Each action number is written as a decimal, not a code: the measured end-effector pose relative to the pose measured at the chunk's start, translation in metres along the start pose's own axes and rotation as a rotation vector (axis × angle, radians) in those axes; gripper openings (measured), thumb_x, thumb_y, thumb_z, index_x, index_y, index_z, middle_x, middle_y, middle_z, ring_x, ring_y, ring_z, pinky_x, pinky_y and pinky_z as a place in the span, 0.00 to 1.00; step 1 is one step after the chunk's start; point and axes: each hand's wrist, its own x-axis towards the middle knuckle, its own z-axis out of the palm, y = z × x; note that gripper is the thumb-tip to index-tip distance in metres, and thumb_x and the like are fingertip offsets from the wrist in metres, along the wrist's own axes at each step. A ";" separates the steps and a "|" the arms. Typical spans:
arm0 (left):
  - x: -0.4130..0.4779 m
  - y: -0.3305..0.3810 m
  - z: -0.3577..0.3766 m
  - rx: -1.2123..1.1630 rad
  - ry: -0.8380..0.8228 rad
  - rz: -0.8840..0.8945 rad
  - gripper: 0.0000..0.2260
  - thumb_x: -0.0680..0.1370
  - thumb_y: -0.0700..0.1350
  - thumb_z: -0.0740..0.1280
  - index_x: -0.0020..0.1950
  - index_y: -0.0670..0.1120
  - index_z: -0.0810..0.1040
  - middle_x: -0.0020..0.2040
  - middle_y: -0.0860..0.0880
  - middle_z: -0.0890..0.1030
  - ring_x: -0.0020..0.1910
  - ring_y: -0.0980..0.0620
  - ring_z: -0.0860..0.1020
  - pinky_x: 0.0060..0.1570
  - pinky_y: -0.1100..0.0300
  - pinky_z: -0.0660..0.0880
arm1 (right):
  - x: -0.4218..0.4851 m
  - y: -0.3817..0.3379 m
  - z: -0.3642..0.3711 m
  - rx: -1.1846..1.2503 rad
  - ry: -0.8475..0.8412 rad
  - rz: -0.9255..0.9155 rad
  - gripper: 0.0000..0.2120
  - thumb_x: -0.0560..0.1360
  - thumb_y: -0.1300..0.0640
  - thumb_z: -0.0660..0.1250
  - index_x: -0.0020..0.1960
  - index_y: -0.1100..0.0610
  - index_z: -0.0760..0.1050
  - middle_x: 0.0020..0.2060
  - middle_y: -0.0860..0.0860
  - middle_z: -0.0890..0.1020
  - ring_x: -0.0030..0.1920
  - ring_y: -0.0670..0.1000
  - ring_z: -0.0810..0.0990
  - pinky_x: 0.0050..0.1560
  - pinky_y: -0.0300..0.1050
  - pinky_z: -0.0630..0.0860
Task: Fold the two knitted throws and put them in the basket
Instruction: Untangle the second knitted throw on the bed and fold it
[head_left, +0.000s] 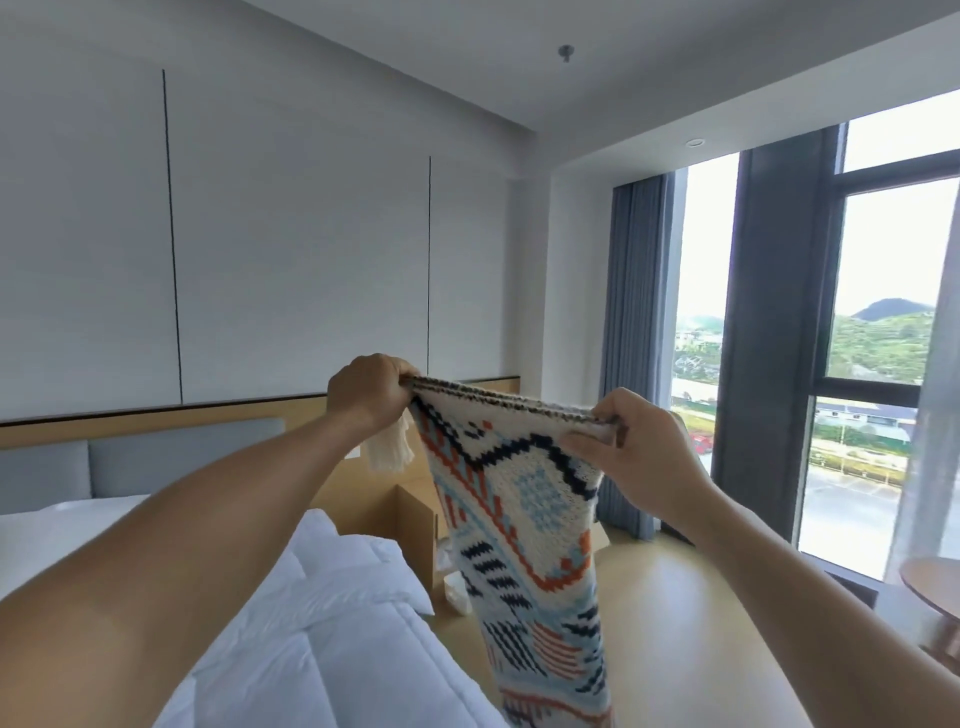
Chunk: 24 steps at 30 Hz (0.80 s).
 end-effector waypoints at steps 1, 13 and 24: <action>-0.017 -0.012 -0.002 -0.003 -0.029 -0.009 0.10 0.76 0.46 0.66 0.52 0.56 0.85 0.49 0.54 0.85 0.47 0.49 0.81 0.40 0.60 0.73 | -0.012 -0.007 0.007 0.011 -0.037 0.010 0.13 0.69 0.48 0.77 0.41 0.45 0.72 0.37 0.44 0.82 0.36 0.45 0.80 0.37 0.40 0.78; -0.331 -0.248 -0.029 -0.260 -0.517 -0.292 0.11 0.74 0.41 0.64 0.46 0.55 0.83 0.31 0.51 0.84 0.28 0.52 0.82 0.38 0.55 0.82 | -0.258 -0.168 0.218 -0.231 -1.135 0.223 0.14 0.68 0.49 0.73 0.49 0.56 0.80 0.38 0.50 0.86 0.35 0.47 0.80 0.37 0.42 0.77; -0.578 -0.411 -0.041 -0.361 -0.680 -0.907 0.10 0.76 0.48 0.69 0.46 0.40 0.79 0.41 0.46 0.80 0.36 0.48 0.80 0.35 0.57 0.77 | -0.482 -0.247 0.391 0.002 -1.585 0.459 0.04 0.65 0.60 0.69 0.37 0.56 0.74 0.25 0.46 0.80 0.26 0.45 0.78 0.27 0.39 0.72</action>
